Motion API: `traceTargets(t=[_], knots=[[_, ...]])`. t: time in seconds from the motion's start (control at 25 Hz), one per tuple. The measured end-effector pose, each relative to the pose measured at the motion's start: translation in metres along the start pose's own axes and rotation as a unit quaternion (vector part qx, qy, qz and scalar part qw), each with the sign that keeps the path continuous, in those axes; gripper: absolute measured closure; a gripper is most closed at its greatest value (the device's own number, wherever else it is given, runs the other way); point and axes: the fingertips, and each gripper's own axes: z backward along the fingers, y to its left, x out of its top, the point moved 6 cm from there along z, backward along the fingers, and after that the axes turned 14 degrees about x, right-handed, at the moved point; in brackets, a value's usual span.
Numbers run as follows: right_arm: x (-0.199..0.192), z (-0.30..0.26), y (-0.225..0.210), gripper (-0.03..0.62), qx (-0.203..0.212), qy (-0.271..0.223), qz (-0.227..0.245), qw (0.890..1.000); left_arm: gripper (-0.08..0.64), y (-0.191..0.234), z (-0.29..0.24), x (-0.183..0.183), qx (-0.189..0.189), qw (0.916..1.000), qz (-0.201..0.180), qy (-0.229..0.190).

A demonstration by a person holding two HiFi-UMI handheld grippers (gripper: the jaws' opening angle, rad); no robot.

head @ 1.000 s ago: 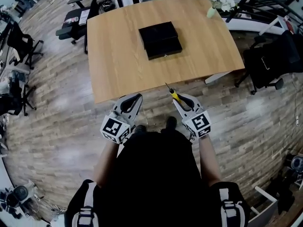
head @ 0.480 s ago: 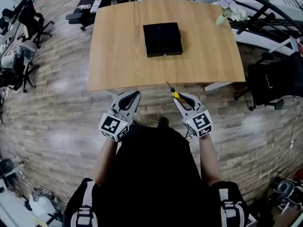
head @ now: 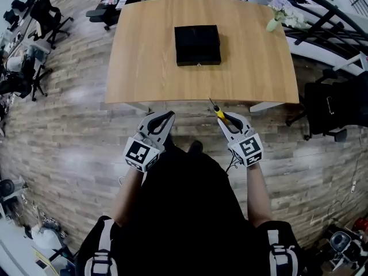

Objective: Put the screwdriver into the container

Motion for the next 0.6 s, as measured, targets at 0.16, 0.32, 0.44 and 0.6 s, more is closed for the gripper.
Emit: traceTargets(t=[0.16, 0.32, 0.44, 0.6], knots=[[-0.006, 0.001, -0.005, 0.509, -0.001, -0.002, -0.004, 1.0, 0.532, -0.005, -0.008, -0.001, -0.003, 1.0, -0.004, 0.0], [-0.014, 0.003, -0.004, 0.509, -0.002, 0.005, -0.005, 1.0, 0.532, -0.007, -0.017, -0.003, -0.01, 0.9999, 0.0, -0.005], [-0.014, 0.005, -0.006, 0.509, -0.01, 0.009, -0.007, 1.0, 0.532, -0.004, -0.023, -0.001, -0.015, 0.9999, 0.004, -0.007], [-0.009, 0.007, -0.009, 0.509, -0.026, 0.012, -0.004, 1.0, 0.532, 0.002, -0.029, 0.0, -0.025, 0.9995, 0.009, -0.014]])
